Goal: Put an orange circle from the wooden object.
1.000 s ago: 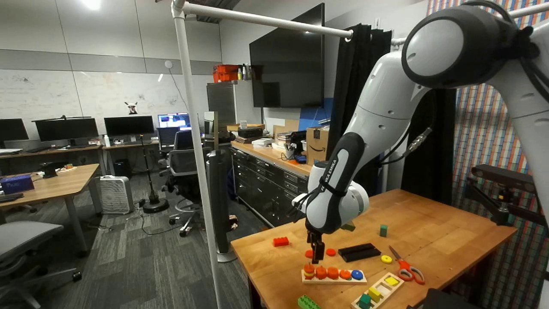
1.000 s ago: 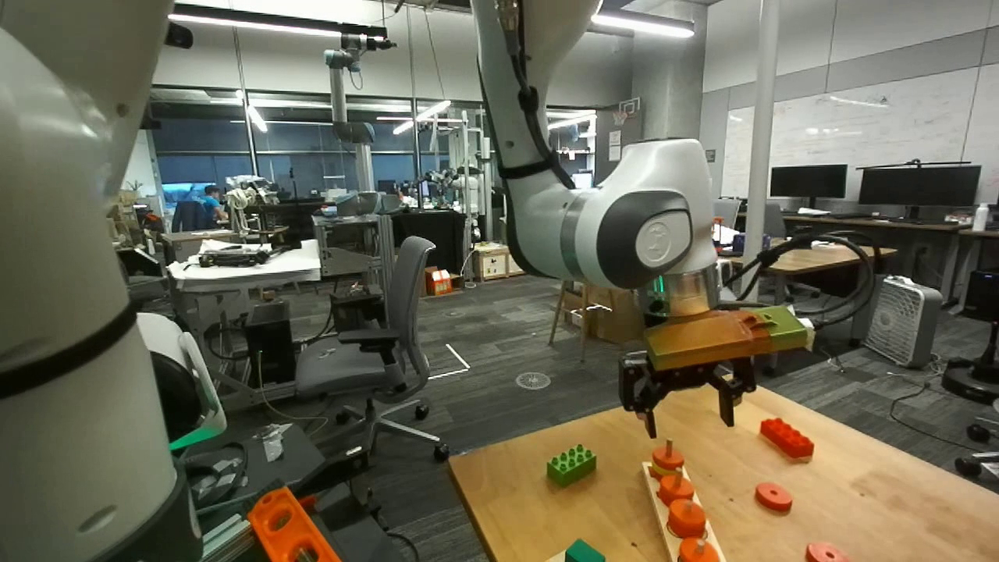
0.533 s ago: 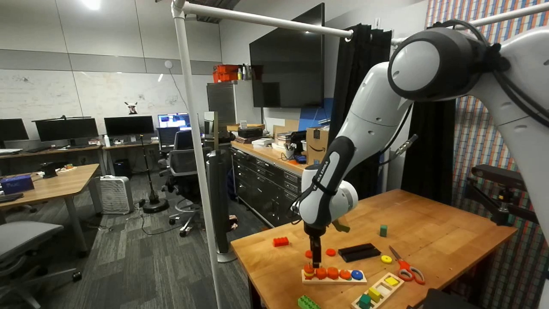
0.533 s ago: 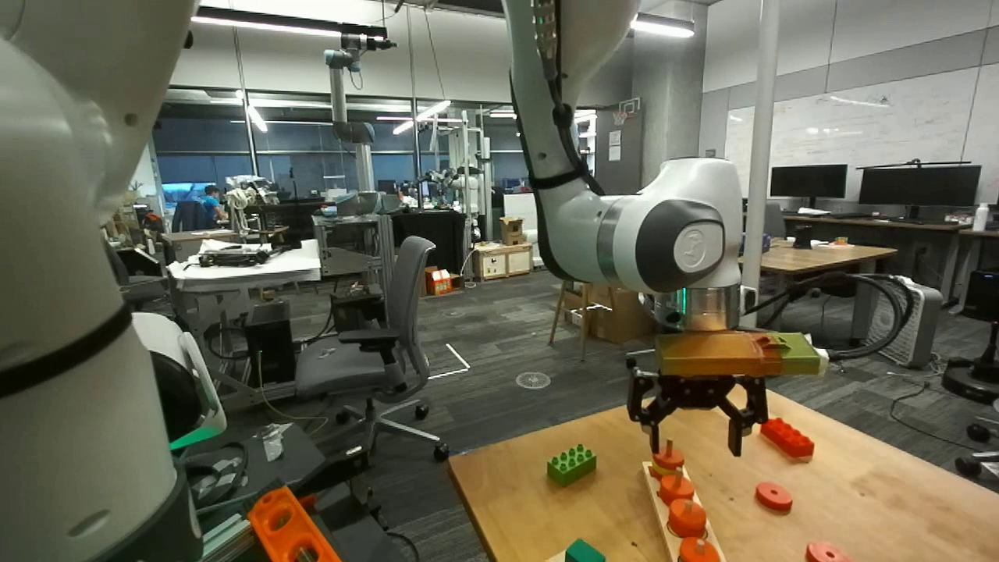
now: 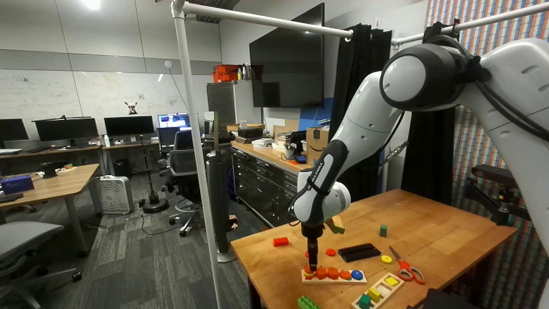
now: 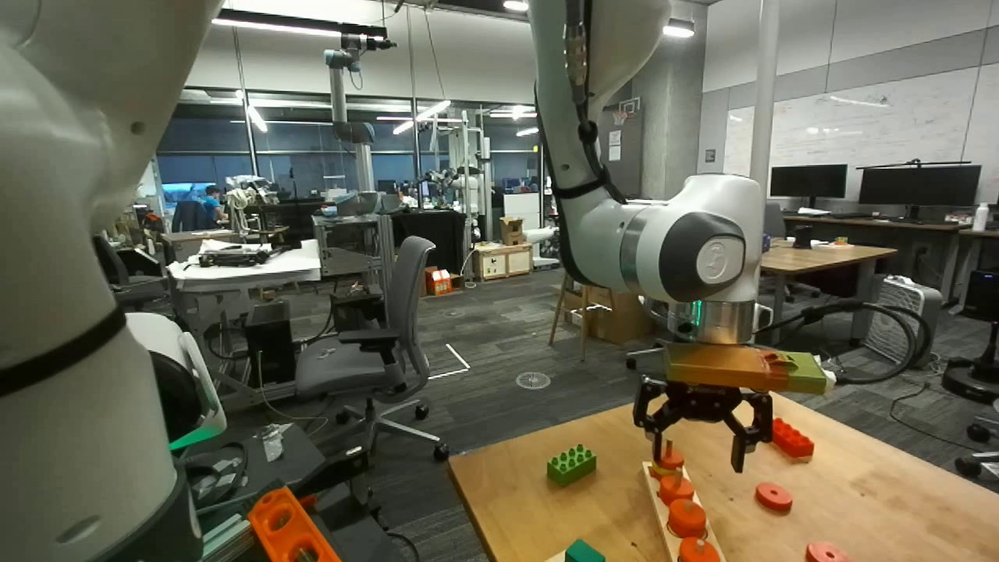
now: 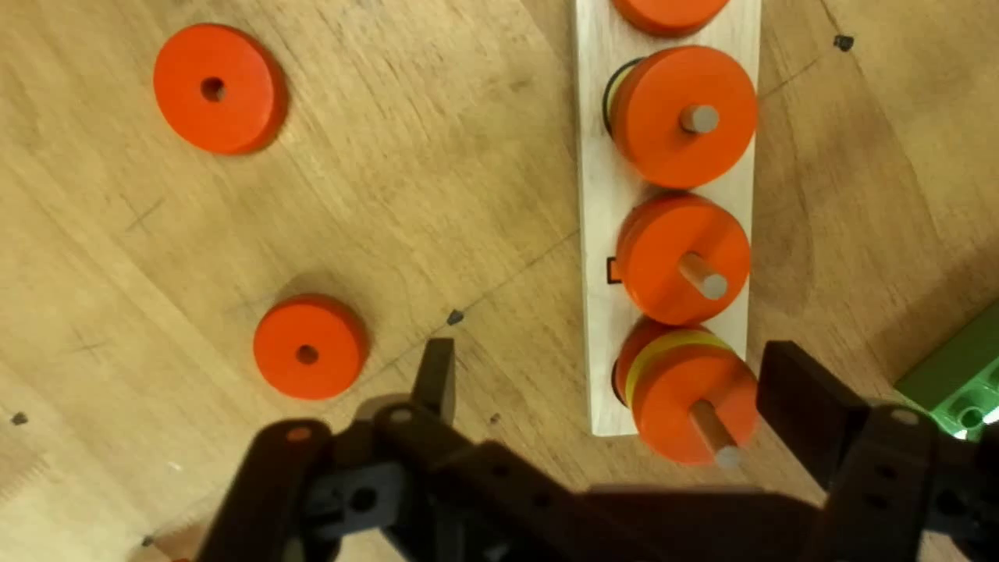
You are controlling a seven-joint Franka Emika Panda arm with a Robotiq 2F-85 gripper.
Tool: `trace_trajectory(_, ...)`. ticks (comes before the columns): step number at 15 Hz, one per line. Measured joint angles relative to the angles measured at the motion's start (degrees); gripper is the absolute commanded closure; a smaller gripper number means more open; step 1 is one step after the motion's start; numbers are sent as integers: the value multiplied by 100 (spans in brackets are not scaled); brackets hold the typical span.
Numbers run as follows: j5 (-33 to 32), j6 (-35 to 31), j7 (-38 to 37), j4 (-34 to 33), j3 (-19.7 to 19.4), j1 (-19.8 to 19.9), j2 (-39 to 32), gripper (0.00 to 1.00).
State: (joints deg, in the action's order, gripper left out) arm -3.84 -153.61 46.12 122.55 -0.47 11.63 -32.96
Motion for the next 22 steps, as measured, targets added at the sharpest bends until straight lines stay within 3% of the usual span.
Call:
trace_trajectory(7, 57, 85, -3, -60, 265, 245, -76, 0)
trace_trajectory(19, 127, 236, -3, -63, 405, 283, -95, 0)
trace_trajectory(20, 129, 240, -3, -63, 408, 284, -98, 3)
trace_trajectory(21, 130, 241, -3, -63, 413, 285, -103, 25)
trace_trajectory(22, 131, 241, -3, -63, 421, 288, -106, 28)
